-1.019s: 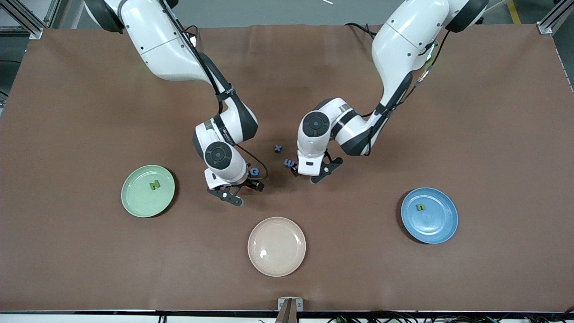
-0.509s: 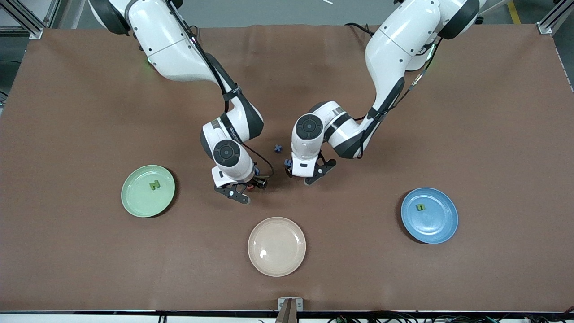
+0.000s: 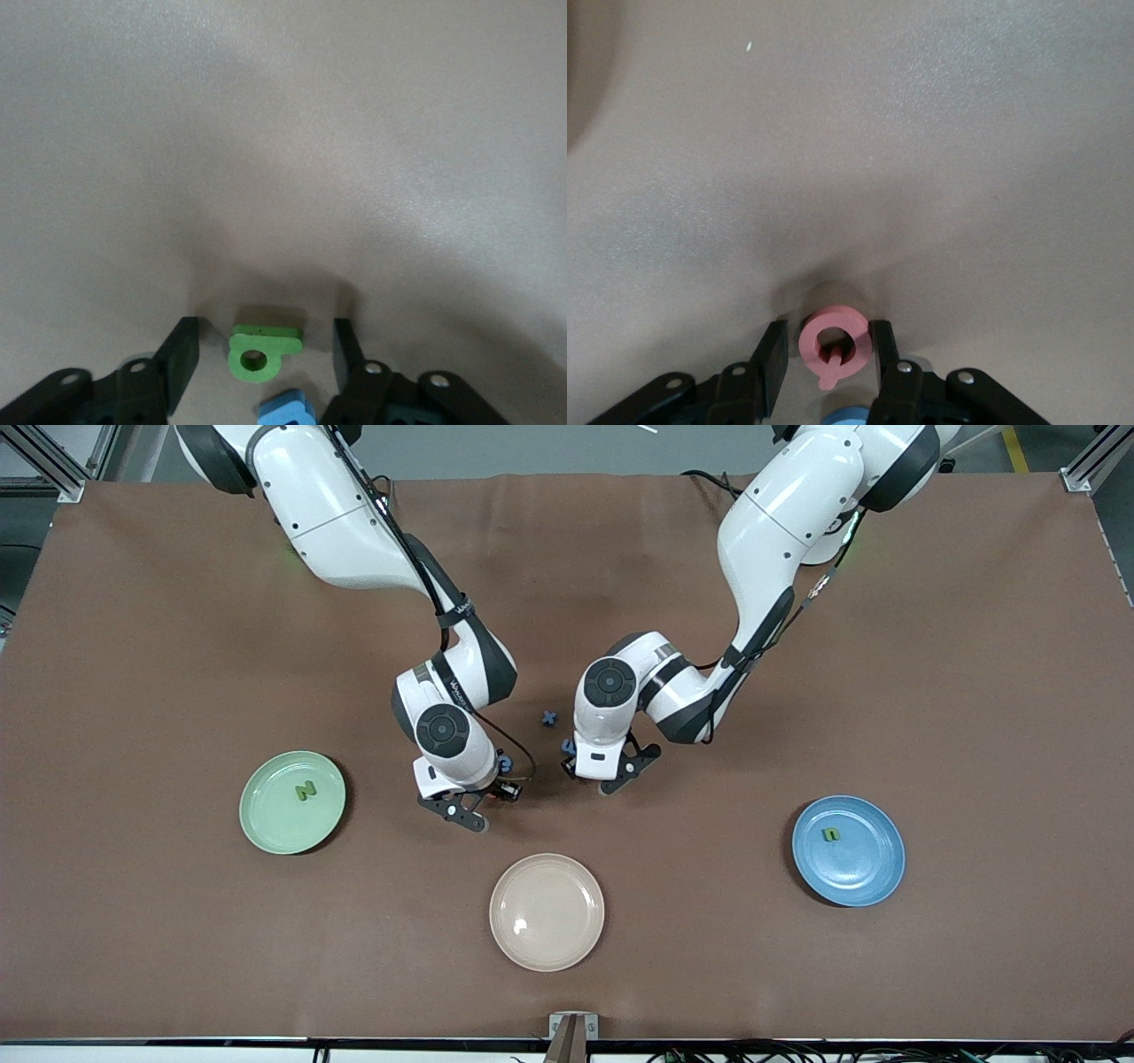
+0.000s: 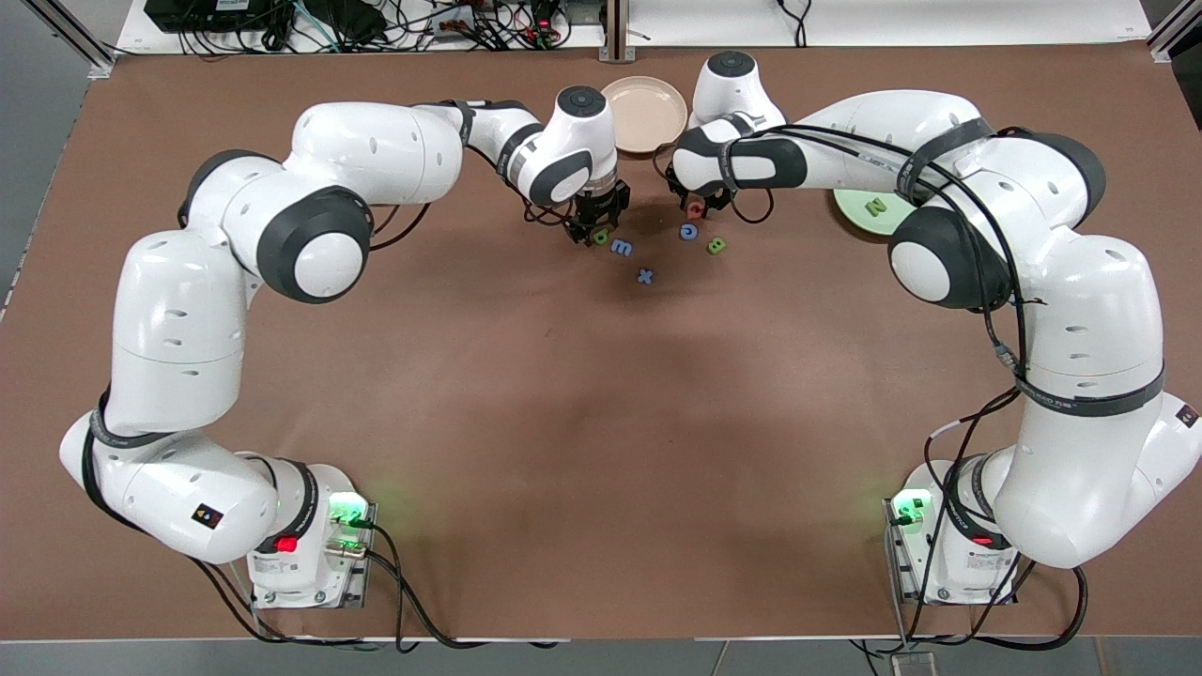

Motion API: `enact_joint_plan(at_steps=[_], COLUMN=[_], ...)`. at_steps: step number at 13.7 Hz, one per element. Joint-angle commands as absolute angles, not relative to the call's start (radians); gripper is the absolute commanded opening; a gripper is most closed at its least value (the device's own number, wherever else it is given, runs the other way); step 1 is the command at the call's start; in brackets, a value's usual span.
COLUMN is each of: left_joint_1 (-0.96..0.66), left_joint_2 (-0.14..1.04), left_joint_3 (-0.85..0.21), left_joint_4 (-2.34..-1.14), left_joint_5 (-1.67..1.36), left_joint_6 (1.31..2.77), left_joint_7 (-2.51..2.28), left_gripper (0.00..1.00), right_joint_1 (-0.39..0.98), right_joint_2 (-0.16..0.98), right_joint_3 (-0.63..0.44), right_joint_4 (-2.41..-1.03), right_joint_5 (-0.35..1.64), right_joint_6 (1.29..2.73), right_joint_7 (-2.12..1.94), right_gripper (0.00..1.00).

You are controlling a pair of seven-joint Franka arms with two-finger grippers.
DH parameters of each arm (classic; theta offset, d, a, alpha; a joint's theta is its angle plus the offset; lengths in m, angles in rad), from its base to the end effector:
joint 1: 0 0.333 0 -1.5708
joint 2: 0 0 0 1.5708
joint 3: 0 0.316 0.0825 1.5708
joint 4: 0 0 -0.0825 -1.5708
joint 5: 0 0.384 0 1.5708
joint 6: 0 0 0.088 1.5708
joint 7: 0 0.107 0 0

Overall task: Sort upper and lower case letters into plates
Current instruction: 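Drop q on the blue plate while the right gripper drops Q on green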

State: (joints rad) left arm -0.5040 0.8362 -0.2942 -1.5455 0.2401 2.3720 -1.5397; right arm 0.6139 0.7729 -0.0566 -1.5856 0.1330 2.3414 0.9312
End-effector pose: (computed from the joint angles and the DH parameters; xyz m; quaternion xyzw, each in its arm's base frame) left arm 0.5162 -0.4813 0.1731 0.9446 0.3269 -0.0151 0.0242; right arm 0.5864 0.3739 0.1799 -0.9742 0.2238 0.0241 0.0152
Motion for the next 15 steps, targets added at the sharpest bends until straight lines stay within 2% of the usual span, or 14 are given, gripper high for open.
enact_joint_plan(at_steps=[1, 4, 6, 8, 10, 12, 15], left_joint_1=[-0.512, -0.514, -0.512, -0.497, -0.415, -0.368, -0.243], left_joint_2=[0.854, 0.854, 0.853, 0.828, 0.781, 0.758, 0.749], left_joint_3=[-0.290, -0.288, -0.287, -0.285, -0.282, -0.270, -0.262], left_joint_4=[-1.520, -1.520, -1.519, -1.517, -1.519, -1.517, -1.516], left_joint_5=[0.256, 0.258, 0.259, 0.258, 0.259, 0.267, 0.284], left_joint_6=[2.373, 2.373, 2.373, 2.372, 2.347, 2.286, 2.278], left_joint_7=[-1.549, -1.532, -1.529, -1.517, -1.516, -1.479, -1.248], left_gripper=[0.63, 0.44, 0.19, 0.01, 0.00, 0.01, 0.01], right_joint_1=[0.618, 0.603, 0.572, 0.526, 0.465, 0.390, 0.266], right_joint_2=[0.776, 0.773, 0.765, 0.738, 0.697, 0.626, 0.533], right_joint_3=[-0.055, -0.055, -0.055, -0.055, -0.055, -0.055, -0.057], right_joint_4=[-1.595, -1.594, -1.592, -1.595, -1.603, -1.682, -1.790], right_joint_5=[0.115, 0.115, 0.115, 0.117, 0.117, 0.117, 0.117], right_joint_6=[2.359, 2.352, 2.345, 2.297, 2.228, 2.224, 2.226], right_joint_7=[0.953, 0.948, 0.918, 0.815, 0.688, 0.507, 0.223], right_gripper=[0.38, 0.04, 0.01, 0.01, 0.01, 0.00, 0.00])
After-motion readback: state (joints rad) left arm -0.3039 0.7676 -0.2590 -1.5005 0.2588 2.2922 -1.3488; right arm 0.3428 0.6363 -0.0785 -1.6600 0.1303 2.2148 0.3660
